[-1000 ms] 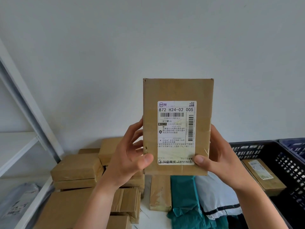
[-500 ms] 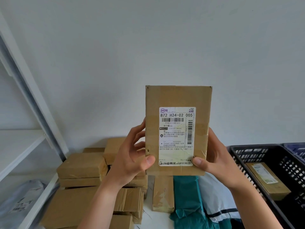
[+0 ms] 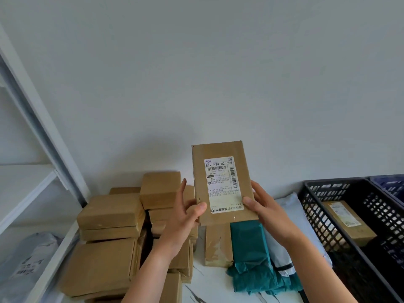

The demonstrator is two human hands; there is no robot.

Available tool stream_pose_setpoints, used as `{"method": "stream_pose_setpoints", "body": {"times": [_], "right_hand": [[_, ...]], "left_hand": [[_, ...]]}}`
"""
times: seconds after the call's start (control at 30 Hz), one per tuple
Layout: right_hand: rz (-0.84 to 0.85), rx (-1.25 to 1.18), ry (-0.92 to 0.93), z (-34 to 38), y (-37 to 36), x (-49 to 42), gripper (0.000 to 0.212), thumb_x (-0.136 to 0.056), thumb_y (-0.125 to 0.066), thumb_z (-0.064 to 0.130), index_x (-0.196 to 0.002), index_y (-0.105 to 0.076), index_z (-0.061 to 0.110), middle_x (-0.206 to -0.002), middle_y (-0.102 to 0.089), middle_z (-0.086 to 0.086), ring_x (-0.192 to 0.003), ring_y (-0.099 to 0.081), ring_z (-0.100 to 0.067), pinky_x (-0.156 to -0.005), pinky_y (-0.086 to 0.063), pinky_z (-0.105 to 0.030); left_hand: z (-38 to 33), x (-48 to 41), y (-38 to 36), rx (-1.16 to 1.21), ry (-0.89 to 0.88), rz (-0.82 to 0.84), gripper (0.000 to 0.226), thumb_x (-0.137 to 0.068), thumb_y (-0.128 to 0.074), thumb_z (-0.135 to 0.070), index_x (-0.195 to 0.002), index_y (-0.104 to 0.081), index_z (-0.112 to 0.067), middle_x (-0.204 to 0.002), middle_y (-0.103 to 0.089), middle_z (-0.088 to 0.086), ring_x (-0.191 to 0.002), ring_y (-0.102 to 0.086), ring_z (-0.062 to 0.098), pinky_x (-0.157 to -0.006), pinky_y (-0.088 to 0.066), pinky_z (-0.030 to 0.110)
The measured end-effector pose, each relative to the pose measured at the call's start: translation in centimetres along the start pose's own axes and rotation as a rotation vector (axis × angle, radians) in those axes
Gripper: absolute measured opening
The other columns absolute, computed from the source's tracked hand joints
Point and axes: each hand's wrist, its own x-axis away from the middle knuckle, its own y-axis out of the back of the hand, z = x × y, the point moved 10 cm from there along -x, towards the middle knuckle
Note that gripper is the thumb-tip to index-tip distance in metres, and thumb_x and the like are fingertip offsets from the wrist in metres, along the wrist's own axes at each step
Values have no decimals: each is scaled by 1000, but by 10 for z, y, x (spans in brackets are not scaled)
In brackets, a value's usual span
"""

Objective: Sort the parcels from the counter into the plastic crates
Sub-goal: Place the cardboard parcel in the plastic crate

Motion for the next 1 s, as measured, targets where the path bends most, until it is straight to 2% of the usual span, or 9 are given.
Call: {"method": "stream_pose_setpoints", "body": {"times": [0.07, 0.17, 0.27, 0.37, 0.5, 0.67, 0.77, 0.9, 1.0], "right_hand": [[-149, -149, -5, -8, 6, 2, 77, -80, -74, 63, -150, -43, 49, -130, -73, 1, -120, -70, -22, -109, -51, -52], [-356, -383, -41, -33, 13, 18, 91, -75, -80, 68, -151, -41, 38, -129, -73, -6, -116, -72, -29, -105, -53, -53], [-395, -388, -108, -57, 5, 43, 104, -62, -87, 72, -151, -39, 44, -131, -73, -4, -115, -73, -31, -105, -53, -53], [-473, -389, -149, -74, 18, 69, 80, -83, -79, 53, -151, -37, 50, -129, -74, -1, -113, -74, -31, -103, -55, -53], [-598, -335, -208, -91, 69, 104, 76, -78, -75, 53, -148, -45, 52, -121, -77, -3, -103, -77, -33, -95, -60, -53], [-674, -276, -243, -99, 129, 146, 75, -79, -72, 59, -149, -46, 52, -116, -78, -5, -98, -77, -35, -82, -64, -46], [-702, -256, -248, -98, 167, 176, 84, -74, -71, 63, -152, -43, 49, -112, -79, -1, -95, -78, -31, -83, -63, -46], [-747, -265, -233, -94, 231, 217, 95, -67, -74, 66, -154, -42, 47, -121, -77, -2, -96, -78, -31, -85, -64, -49], [-800, -251, -223, -89, 284, 250, 83, -79, -73, 58, -154, -41, 45, -111, -80, 0, -93, -78, -32, -81, -64, -48]], "left_hand": [[5, -3, -5, 94, 38, -13, 102, -77, -75, -58, -160, -16, -51, -123, -75, -12, -115, -72, 11, -84, -56, 29], [17, -6, -23, 254, 76, -31, 73, -89, -72, -45, -153, -36, -45, -127, -75, -6, -119, -71, 21, -99, -59, 48], [45, 3, -62, 360, 179, -14, 49, -98, -70, -36, -143, -51, -42, -128, -74, -3, -121, -69, 27, -104, -57, 53], [76, 19, -109, 422, 286, 0, 64, -82, -78, -44, -140, -52, -44, -133, -71, -3, -124, -68, 26, -104, -57, 47], [95, 32, -156, 393, 369, 28, 90, -66, -90, -61, -144, -48, -46, -133, -70, -11, -127, -65, 16, -114, -48, 43], [106, 15, -167, 511, 429, -118, 84, -71, -77, -58, -147, -45, -42, -134, -67, 2, -119, -69, 31, -88, -64, 49], [104, 5, -196, 460, 435, -110, 80, -70, -76, -65, -140, -54, -35, -132, -68, 7, -123, -65, 33, -92, -62, 57], [100, 4, -271, 373, 422, -44, 50, -90, -66, -61, -130, -64, -30, -126, -71, 10, -116, -67, 35, -83, -63, 49], [95, 5, -335, 373, 420, 12, 70, -73, -70, -70, -130, -66, -30, -123, -75, 6, -112, -73, 34, -88, -62, 50]]}}
